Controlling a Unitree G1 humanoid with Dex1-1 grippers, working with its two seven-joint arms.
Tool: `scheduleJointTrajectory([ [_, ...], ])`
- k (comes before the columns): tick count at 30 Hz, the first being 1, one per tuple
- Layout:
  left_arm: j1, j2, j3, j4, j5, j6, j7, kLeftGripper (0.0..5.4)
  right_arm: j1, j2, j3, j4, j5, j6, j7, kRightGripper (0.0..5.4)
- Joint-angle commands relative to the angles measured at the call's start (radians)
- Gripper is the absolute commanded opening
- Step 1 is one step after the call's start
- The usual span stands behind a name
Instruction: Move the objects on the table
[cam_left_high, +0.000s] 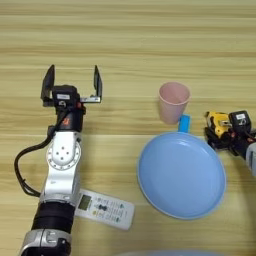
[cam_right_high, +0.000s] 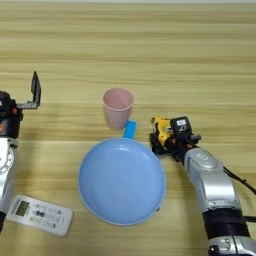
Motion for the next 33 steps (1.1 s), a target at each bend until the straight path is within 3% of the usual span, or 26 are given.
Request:
scheduleJointTrajectory([
  [1, -0.002, 0.000, -0.001, -0.008, -0.003, -0.001, -0.004, 5.40, -0.021, 0.009, -0.010, -0.003, 0.009, -0.009, 0.001, 4.29],
  [5, -0.002, -0.001, -0.001, -0.007, -0.002, -0.001, -0.003, 5.40, -0.022, 0.009, -0.021, -0.032, 0.015, -0.009, 0.004, 4.28],
  [21, -0.005, 0.000, -0.001, -0.005, -0.001, 0.000, -0.004, 5.40, 0.009, -0.017, -0.054, -0.361, 0.085, 0.073, 0.026, 4.28],
  [33, -0.009, -0.001, -0.003, 0.002, -0.001, 0.000, -0.006, 5.40, 0.051, -0.077, -0.108, -0.696, 0.212, 0.093, 0.113, 4.28],
])
